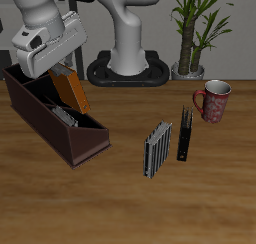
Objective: Place the right striped book into the right desk caddy's left compartment and place the orange book into the right desk caddy's left compartment and place the red mug into the right desk caddy's right compartment
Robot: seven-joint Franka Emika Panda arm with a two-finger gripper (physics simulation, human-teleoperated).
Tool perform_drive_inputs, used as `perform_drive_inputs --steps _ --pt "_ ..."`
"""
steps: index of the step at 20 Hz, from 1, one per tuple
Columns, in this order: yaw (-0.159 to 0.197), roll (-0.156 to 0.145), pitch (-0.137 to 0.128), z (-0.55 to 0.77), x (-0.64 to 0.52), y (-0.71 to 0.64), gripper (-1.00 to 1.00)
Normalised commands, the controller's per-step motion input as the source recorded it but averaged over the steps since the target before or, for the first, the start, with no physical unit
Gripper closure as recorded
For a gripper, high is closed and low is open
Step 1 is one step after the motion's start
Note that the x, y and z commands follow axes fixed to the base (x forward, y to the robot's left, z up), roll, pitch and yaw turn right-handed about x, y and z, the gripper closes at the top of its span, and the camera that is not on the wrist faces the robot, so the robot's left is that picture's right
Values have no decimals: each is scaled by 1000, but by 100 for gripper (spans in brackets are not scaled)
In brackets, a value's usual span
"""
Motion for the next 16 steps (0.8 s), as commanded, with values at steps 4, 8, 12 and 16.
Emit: perform_drive_inputs --steps 4,8,12,16 --pt "-1 12 28 -148 14 125 100" --pt "7 -4 -1 -39 -10 -21 100" --pt "-29 -28 11 -132 99 -138 100" --pt "-19 -19 12 -82 60 -72 100"
